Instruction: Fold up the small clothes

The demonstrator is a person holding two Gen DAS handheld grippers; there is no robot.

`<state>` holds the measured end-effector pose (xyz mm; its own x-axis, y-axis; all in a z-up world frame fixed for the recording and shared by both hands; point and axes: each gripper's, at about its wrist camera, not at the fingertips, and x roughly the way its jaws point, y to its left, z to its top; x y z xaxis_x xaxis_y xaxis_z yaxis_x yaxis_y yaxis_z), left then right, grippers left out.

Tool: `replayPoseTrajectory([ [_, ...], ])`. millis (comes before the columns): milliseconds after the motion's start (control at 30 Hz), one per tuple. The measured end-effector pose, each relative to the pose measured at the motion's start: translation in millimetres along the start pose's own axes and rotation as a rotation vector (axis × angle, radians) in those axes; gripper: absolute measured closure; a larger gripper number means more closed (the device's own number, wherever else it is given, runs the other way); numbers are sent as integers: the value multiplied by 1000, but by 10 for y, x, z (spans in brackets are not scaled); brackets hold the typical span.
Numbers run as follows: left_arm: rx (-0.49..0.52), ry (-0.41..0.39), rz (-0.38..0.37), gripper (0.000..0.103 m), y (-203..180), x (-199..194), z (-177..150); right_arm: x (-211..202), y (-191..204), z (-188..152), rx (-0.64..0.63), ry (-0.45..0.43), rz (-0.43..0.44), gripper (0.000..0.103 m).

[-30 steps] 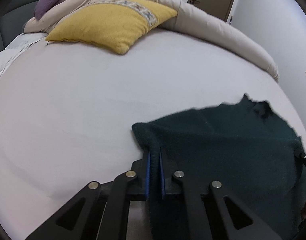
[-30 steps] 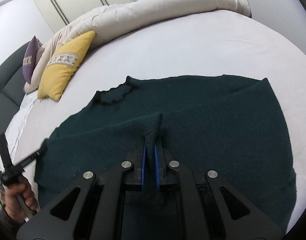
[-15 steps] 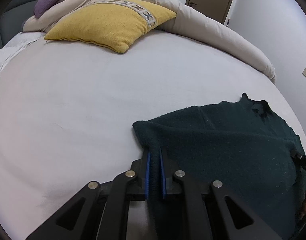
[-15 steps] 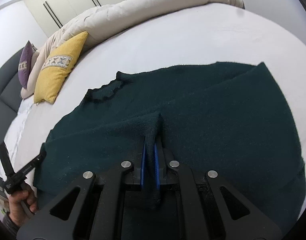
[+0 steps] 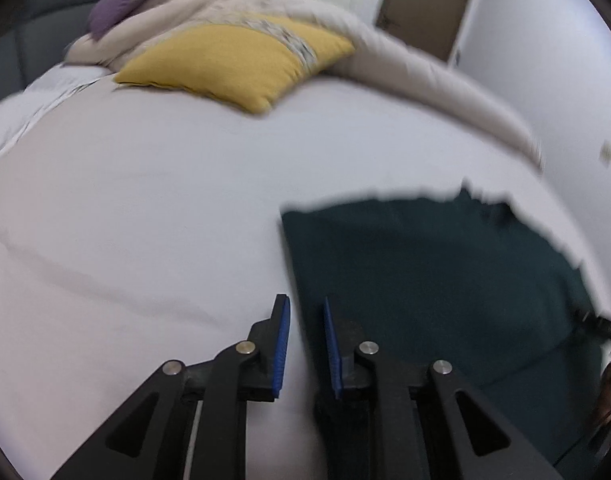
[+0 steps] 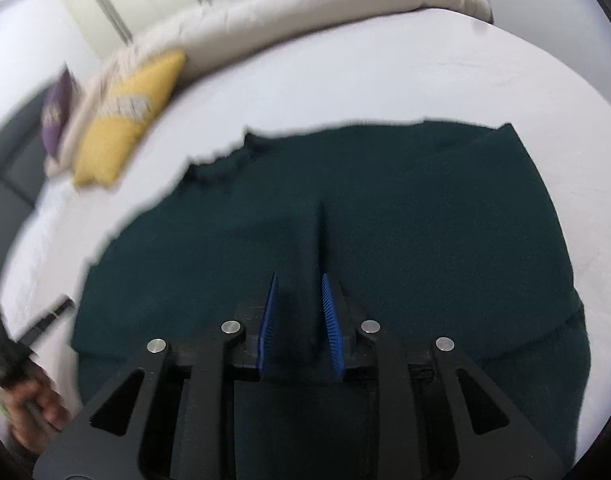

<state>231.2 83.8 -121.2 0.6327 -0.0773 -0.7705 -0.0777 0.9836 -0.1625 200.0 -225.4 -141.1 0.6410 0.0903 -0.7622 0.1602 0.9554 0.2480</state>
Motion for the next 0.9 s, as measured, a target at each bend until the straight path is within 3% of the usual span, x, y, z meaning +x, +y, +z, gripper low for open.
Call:
replayPoseTrajectory([
  [133,51,16,45,81,-67,112,26,-1,-125,-21,19,-27,41,84],
  [233,88,14,69,74,-81,52,-4,-167,-170,-24,39,-49,-19,83],
  [300,57,12,75,68,-11,-87,-39,-426,-257,-75,72,-76,-87,80],
  [367,0,7,29,63,95,-328,-134,-704,-345,-174,88,-102,-66,78],
  [400,-9,-3,7,57,115,-460,-192,-894,-422,-251,96,-115,-51,67],
  [433,-9,-19,-15,43,118,-645,-294,-1051,-469,-329,102,-130,-43,50],
  [467,-10,-27,-33,31,123,-780,-380,-1224,-526,-429,106,-151,-32,44],
  [533,-23,-31,-87,23,150,-1057,-605,-1586,-667,-670,111,-182,3,39],
  [733,-139,113,-277,22,217,-1486,-1405,-2253,-1225,-1554,216,-134,56,38],
  [900,-121,190,-304,22,134,-1616,-1803,-2519,-1702,-2204,307,-69,42,38],
])
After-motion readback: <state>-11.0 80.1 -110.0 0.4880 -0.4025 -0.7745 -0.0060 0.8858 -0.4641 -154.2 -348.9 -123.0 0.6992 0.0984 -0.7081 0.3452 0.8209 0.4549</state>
